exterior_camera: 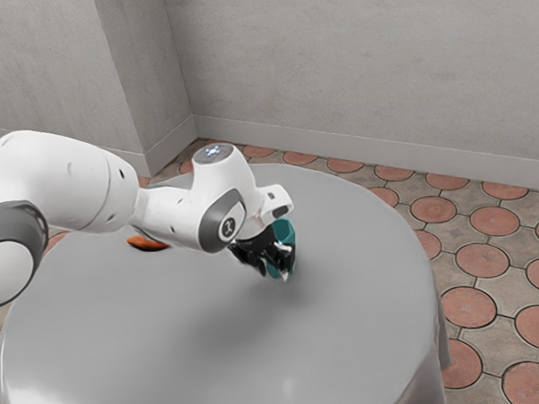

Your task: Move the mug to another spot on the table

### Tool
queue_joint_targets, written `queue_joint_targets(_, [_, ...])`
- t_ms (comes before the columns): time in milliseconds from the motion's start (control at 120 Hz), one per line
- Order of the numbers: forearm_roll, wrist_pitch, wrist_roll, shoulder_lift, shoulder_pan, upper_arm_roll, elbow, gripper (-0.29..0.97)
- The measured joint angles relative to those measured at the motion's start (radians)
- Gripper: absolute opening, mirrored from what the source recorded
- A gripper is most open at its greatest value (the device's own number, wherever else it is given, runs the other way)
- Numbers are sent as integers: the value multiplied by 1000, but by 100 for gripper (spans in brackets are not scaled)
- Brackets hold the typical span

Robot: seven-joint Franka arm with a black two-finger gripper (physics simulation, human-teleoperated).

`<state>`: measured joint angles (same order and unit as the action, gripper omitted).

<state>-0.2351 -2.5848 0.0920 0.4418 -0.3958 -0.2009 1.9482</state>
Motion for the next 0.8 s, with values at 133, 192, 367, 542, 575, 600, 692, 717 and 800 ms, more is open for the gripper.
queue_joint_targets(133, [-6, -1, -4, 9, -1, 0, -8, 25])
queue_joint_targets(192, [-6, -1, -7, 10, 0, 0, -9, 25])
queue_joint_targets(367, [-7, 0, -18, 13, 0, -9, -14, 25])
queue_joint_targets(542, [-6, 0, -30, 26, 1, -14, -34, 25])
queue_joint_targets(575, [-6, 0, -32, 26, 2, -16, -34, 25])
queue_joint_targets(600, [-6, 0, -34, 27, 2, -18, -34, 25])
queue_joint_targets(692, [-6, 0, -42, 35, 4, -21, -42, 25])
queue_joint_targets(717, [-6, 0, -43, 41, 4, -21, -47, 26])
queue_joint_targets(800, [-6, 0, -49, 56, 5, -21, -59, 26])
